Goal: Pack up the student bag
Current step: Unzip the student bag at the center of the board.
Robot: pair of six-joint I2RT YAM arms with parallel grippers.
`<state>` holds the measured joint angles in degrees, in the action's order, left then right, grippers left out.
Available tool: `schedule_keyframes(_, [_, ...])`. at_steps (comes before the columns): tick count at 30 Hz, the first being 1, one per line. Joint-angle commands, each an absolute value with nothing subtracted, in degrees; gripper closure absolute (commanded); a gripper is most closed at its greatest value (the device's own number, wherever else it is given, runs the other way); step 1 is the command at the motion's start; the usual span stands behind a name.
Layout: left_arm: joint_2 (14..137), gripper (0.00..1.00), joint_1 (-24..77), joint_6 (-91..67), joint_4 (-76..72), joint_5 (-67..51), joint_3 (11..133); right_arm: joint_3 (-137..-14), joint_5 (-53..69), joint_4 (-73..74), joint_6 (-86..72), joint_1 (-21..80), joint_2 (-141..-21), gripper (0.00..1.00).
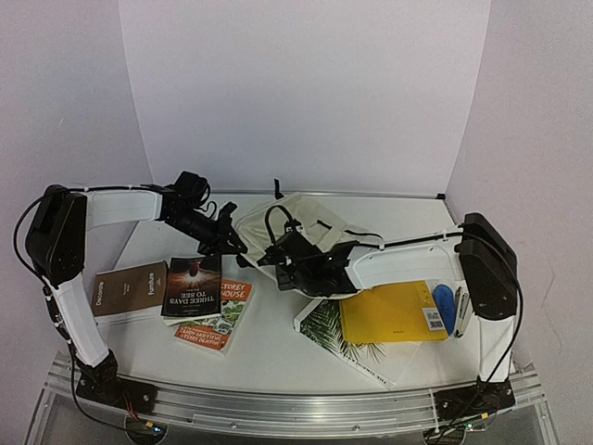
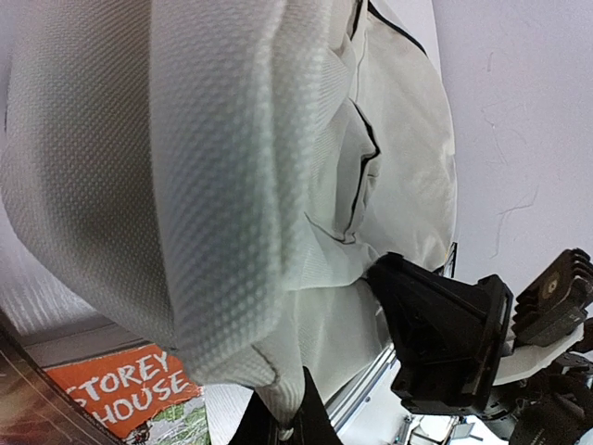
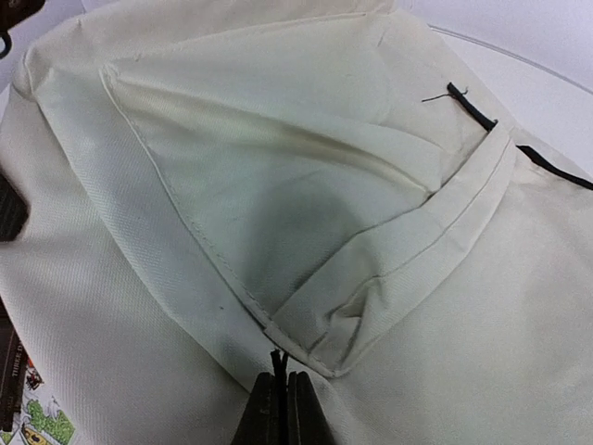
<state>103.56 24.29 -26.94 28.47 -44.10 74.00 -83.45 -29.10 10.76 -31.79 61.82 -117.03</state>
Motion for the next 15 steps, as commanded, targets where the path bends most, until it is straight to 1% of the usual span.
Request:
schedule_keyframes(1, [103.8, 1.0, 20.3, -25.6, 28.1, -44.3, 74.0, -79.4, -36.9, 13.6, -36.2, 61.4, -109.6, 1.0])
schedule_keyframes(15, [105.3, 1.0, 14.9, -24.4, 30.5, -39.3, 75.3, -71.6, -39.0, 15.7, -43.7, 60.6, -102.6, 1.0])
